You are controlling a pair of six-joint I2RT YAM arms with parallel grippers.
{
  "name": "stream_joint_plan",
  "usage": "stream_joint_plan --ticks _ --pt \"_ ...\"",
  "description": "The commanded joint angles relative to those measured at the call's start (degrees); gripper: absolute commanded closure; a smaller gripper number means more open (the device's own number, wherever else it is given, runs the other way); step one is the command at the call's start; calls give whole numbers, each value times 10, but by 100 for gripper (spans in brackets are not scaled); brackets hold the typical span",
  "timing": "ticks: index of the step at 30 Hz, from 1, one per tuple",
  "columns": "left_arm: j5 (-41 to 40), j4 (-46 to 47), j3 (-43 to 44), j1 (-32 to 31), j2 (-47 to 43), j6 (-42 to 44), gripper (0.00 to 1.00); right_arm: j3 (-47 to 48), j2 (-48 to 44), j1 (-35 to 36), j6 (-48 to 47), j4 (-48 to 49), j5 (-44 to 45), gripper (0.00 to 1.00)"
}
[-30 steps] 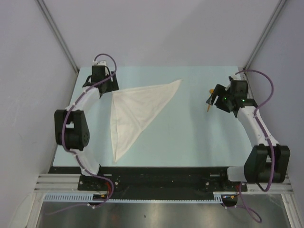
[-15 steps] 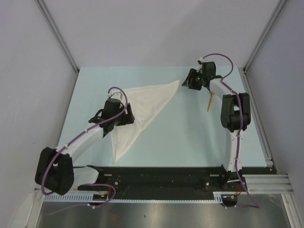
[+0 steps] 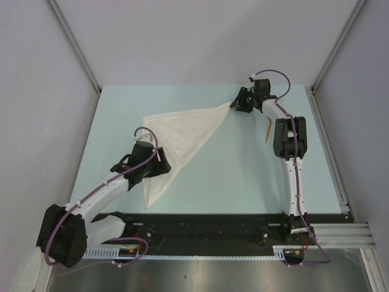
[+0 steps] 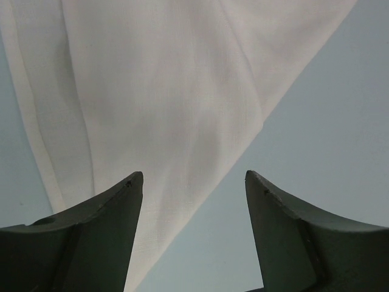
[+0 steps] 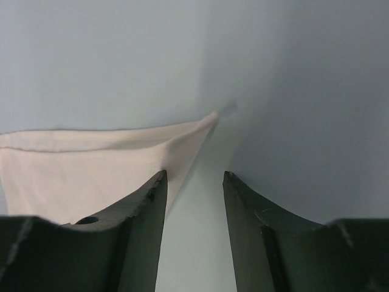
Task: Fold the napkin, place the utensils inside, and roll it up
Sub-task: Fold the napkin
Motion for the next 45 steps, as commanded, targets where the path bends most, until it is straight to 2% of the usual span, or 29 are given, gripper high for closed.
stream_joint_plan --ticks 1,14,17,20,23,24,26,27,36,45 --pt "11 -11 -10 -10 -20 -23 28 41 30 2 9 5 0 54" --pt "24 1 -48 -22 -34 -42 28 106 100 11 42 9 -4 56" --pt "25 4 -47 -23 -34 -43 28 124 110 14 50 5 -2 60" --pt "22 2 -45 -23 -31 -41 28 126 116 15 59 3 6 66" --pt "19 2 -49 -23 -27 -40 28 125 118 12 70 2 9 78" --pt "18 3 -50 -23 -28 -41 28 122 117 11 73 2 8 86" --pt "17 6 -56 -23 -26 -42 28 105 105 5 85 17 11 93" --pt "15 7 -60 -24 -25 -44 28 81 98 3 89 27 12 100" --pt "20 22 -85 -47 8 -59 28 -4 31 -36 96 100 38 100" --pt "19 0 -111 -55 -14 -64 28 8 20 -85 87 102 31 100"
